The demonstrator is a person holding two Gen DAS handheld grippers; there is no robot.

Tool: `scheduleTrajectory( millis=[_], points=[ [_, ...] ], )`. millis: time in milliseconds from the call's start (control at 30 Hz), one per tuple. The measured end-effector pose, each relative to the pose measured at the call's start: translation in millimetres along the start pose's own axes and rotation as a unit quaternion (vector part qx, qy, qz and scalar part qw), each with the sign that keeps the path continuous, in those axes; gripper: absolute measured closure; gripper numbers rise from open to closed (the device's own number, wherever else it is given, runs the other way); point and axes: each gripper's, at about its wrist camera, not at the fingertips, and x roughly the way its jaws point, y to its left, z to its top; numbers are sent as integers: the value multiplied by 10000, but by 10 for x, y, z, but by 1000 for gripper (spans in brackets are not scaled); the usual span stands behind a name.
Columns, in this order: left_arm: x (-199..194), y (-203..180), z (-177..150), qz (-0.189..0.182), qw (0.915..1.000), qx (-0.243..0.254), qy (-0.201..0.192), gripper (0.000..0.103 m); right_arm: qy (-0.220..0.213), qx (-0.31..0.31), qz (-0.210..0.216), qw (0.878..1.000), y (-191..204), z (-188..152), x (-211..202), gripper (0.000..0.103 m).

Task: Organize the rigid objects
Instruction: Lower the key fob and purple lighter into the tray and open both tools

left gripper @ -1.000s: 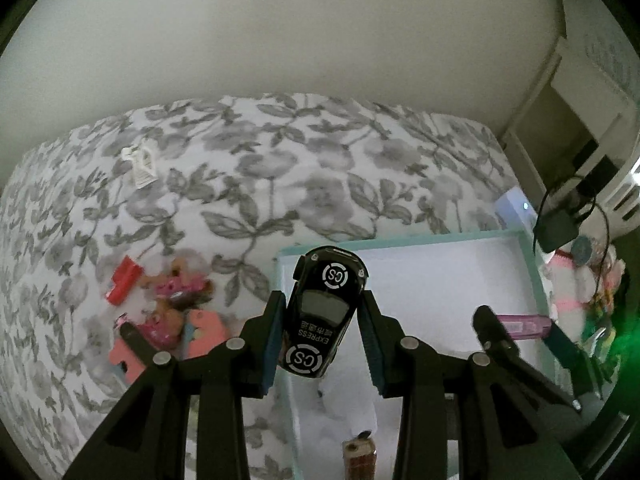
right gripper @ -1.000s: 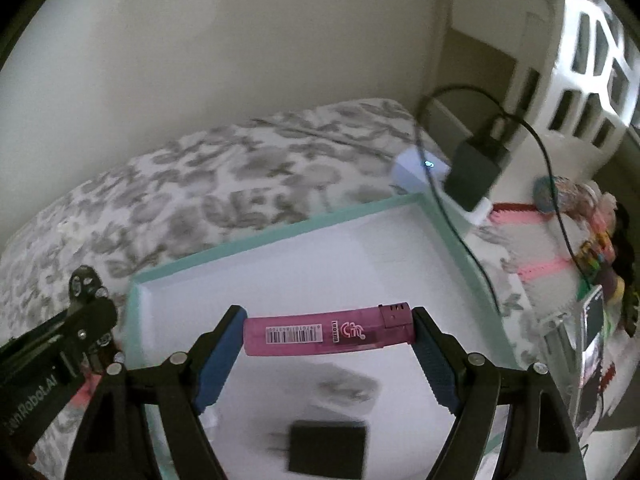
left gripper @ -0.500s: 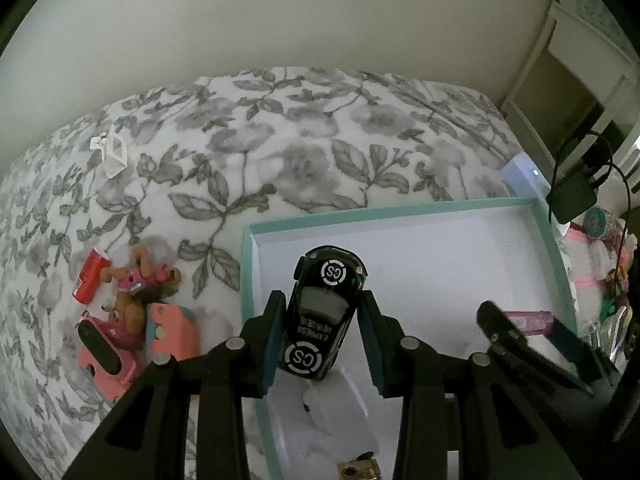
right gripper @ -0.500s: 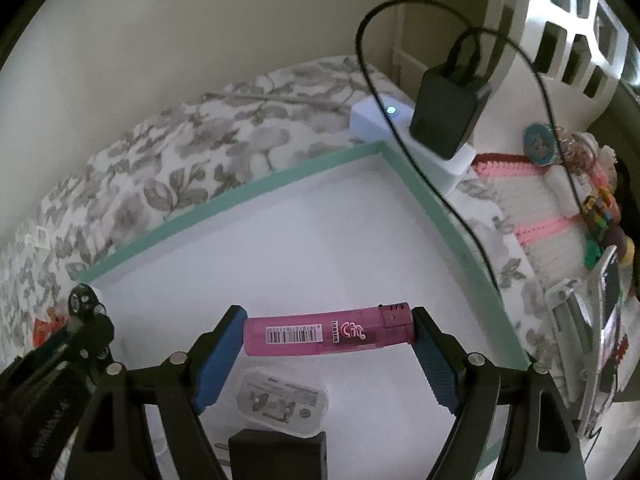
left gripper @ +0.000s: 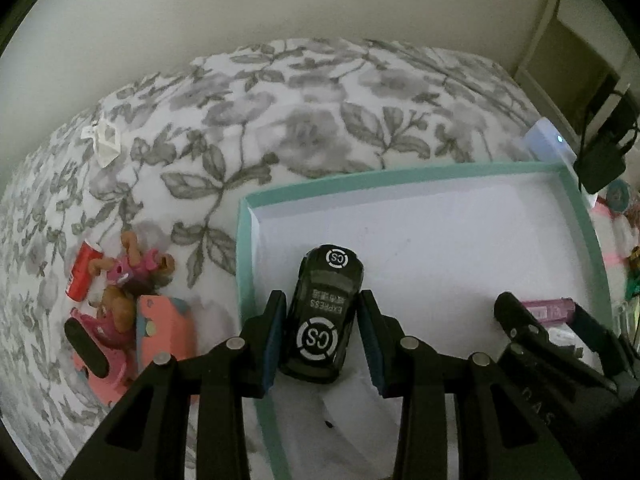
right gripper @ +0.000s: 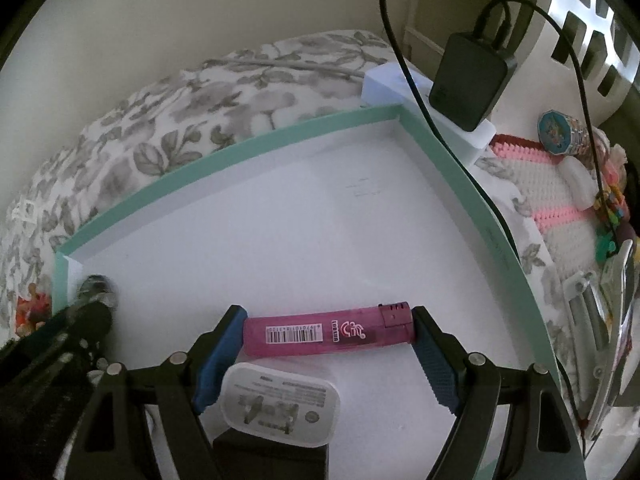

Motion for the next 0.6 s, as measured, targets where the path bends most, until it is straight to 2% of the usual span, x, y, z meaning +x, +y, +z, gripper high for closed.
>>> scheduleTrajectory(
  millis=[367, 600],
  points=[
    [-13, -15, 13, -19, 10000, 28, 70, 65, -1, -48, 8, 10000, -17, 1, 3, 18],
    [-226, -2, 70, -46, 9999, 65, -62, 62, 28, -125, -38, 9999, -11, 17, -54, 17]
  ],
)
